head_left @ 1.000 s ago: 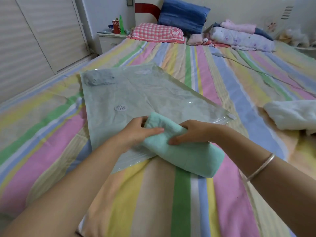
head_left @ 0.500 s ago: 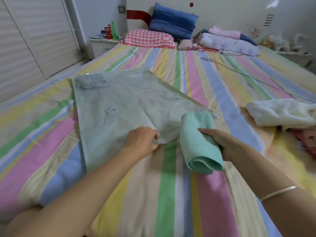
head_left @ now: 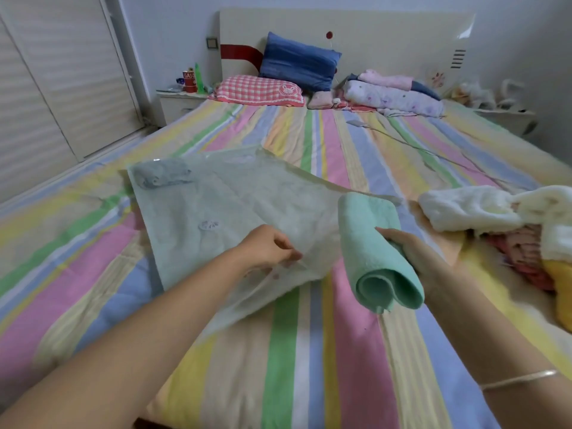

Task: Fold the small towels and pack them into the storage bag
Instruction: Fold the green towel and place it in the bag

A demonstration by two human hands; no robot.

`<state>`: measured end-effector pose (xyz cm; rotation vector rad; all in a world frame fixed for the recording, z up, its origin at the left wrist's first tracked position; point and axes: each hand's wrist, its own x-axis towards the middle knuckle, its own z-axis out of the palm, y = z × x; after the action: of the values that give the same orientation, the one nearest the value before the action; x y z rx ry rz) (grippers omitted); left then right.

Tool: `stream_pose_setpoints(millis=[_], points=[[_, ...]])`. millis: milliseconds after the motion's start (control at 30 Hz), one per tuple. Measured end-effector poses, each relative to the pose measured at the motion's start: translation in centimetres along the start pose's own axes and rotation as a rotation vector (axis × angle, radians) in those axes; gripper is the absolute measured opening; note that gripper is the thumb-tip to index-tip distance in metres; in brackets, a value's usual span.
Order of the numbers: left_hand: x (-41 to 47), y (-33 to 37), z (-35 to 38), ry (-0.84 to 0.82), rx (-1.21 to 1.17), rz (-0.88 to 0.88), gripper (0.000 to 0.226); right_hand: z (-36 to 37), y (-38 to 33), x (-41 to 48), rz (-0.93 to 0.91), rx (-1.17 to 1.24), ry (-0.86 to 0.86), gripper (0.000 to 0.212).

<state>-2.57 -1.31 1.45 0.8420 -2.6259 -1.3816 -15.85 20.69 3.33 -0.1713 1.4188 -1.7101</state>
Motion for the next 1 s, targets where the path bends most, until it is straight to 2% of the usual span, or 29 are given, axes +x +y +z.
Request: stream_pose_setpoints(millis=[100,200,300,367,467,600,700,767,833,900,933,1000], points=[[-0.9,2.5,1.6,-0.041,-0.184,-0.001,0.015,-0.3,-0.5,-1.5,-0.035,-0.024,0.012,0.024],[-1.3,4.5,2.1,0.154,-0.313,0.005,0.016,-0.8,-0.5,-3.5,-0.024,-0.119,0.042,0.023],[-1.3,5.3,1.4,0.360,-0.434,0.051,0.019,-1.6,0.5,-5.5,0.118,-0.232,0.005,0.025],[-1.7,6.0,1.1,0.370,-0.329,0.142,0.018,-1.8,1.1,-6.1,0.199,-0.264,-0.019,0.027],[-3.4,7.6,1.6,0.212,-0.064,0.287,0.020,-1.7,1.1,-4.9,0.165,-0.197,0.048,0.034],[-6.1,10.0,2.8,-0.024,-0.141,0.408,0.017,-0.1,1.2,-1.4,0.040,-0.145,0.181,0.023],[-7.1,10.8,3.0,-0.171,-0.210,0.424,0.016,2.5,1.4,0.3,-0.110,-0.117,0.125,0.023],[-7.2,10.7,2.3,-0.222,-0.224,0.407,0.020,3.8,2.0,1.5,-0.156,0.041,0.059,0.021],[-6.6,9.7,1.1,-0.262,-0.302,0.334,0.025,4.8,2.8,3.4,-0.157,0.243,-0.044,0.031],[-5.3,7.5,-0.7,-0.143,-0.391,0.257,0.025,6.3,3.6,4.8,-0.136,0.349,-0.045,0.010],[-4.2,5.9,-1.7,-0.014,-0.393,0.223,0.023,6.8,4.0,6.0,-0.113,0.397,0.022,0.009],[-1.9,1.7,-3.8,0.284,-0.272,0.146,0.022,8.2,4.8,8.0,-0.086,0.496,0.085,0.023]])
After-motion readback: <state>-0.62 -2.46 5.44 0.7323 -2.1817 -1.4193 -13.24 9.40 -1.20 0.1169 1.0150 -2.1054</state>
